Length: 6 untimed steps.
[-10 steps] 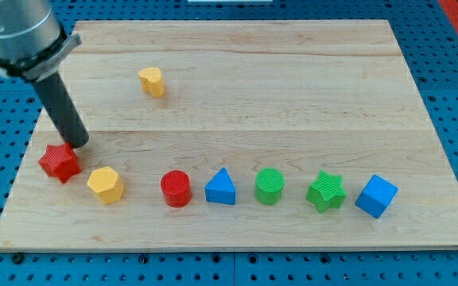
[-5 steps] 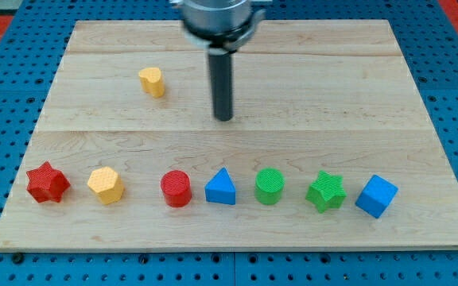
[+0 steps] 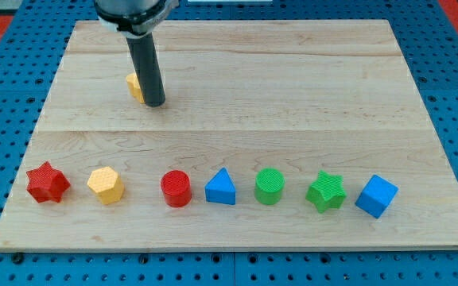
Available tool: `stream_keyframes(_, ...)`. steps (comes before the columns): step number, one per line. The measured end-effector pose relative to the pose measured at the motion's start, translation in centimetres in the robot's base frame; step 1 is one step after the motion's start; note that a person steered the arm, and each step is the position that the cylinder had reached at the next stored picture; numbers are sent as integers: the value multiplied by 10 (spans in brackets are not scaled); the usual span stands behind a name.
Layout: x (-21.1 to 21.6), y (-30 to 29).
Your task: Slide the yellow heart closer to the red circle
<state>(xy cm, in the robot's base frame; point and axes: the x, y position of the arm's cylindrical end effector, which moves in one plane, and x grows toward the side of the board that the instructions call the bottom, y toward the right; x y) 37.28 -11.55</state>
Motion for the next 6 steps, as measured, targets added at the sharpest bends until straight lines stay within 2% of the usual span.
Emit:
stream_keyframes(1,-42,35)
stream_keyframes(2,-75,-4)
stream_keyframes(4,13,-53)
stream_keyframes(5,50,-40)
stream_keyframes(6,30,-10)
